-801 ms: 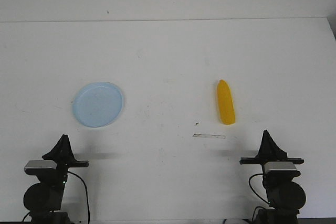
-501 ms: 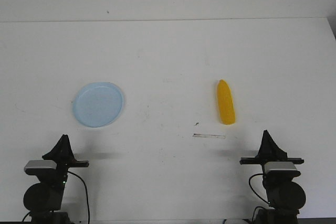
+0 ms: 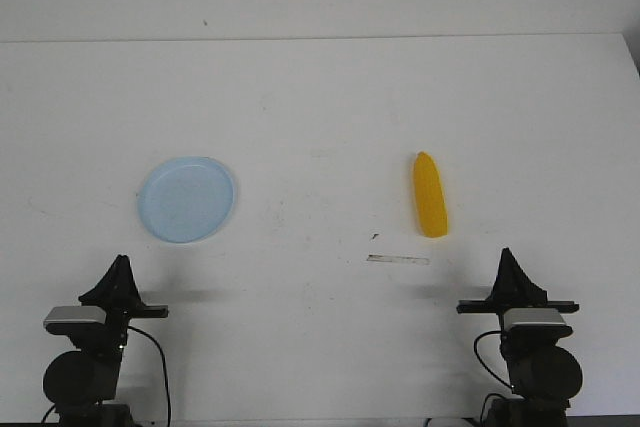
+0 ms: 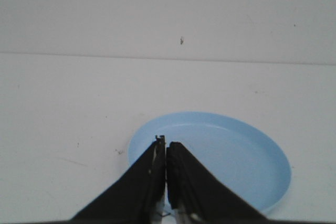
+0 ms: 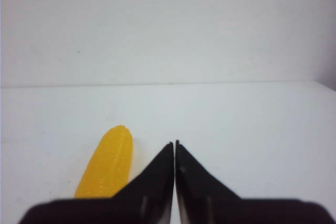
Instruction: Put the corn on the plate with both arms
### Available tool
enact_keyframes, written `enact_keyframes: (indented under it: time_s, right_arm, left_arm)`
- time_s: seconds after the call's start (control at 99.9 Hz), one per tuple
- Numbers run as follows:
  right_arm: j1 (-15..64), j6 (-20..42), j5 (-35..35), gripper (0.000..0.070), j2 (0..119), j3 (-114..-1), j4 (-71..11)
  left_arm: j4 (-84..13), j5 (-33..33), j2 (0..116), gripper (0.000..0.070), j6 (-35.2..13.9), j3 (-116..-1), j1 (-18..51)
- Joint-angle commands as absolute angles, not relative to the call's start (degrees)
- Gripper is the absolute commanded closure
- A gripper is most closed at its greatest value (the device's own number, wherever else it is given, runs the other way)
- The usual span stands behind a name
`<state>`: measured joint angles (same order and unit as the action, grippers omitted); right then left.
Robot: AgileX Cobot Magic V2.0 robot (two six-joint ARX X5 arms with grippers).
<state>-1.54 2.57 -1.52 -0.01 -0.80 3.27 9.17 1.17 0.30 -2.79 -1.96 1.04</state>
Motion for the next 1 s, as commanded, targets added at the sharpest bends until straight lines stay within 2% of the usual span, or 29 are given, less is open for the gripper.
enact_keyframes:
  time_s: [0.0, 0.25, 0.481, 0.741, 0.991]
  right_arm:
    - [-1.52, 2.90, -1.52, 0.0697, 0.05, -0.73, 3.88]
    - [-1.52, 2.87, -1.52, 0.0697, 0.05, -0.73, 3.88]
    - [-1.52, 2.87, -1.52, 0.0697, 0.05, -0.73, 3.88]
    - [-1.54, 2.90, -1.52, 0.0697, 0.05, -0.73, 3.88]
    - [-1.52, 2.90, -1.52, 0.0697, 0.05, -0.73, 3.88]
  left_arm:
    - [11.64, 1.19, 0.19, 0.0699, -5.15, -1.06, 1.04]
    - [12.82, 4.36, 1.56, 0.0699, -6.57, -8.27, 1.04]
    - [10.37, 4.36, 11.22, 0.0699, -6.52, -21.96, 1.04]
    - [-9.52, 4.36, 28.86, 0.0699, -6.52, -41.78, 1.04]
    - [-25.52, 4.38, 45.47, 0.0699, -5.45, -54.72, 0.97]
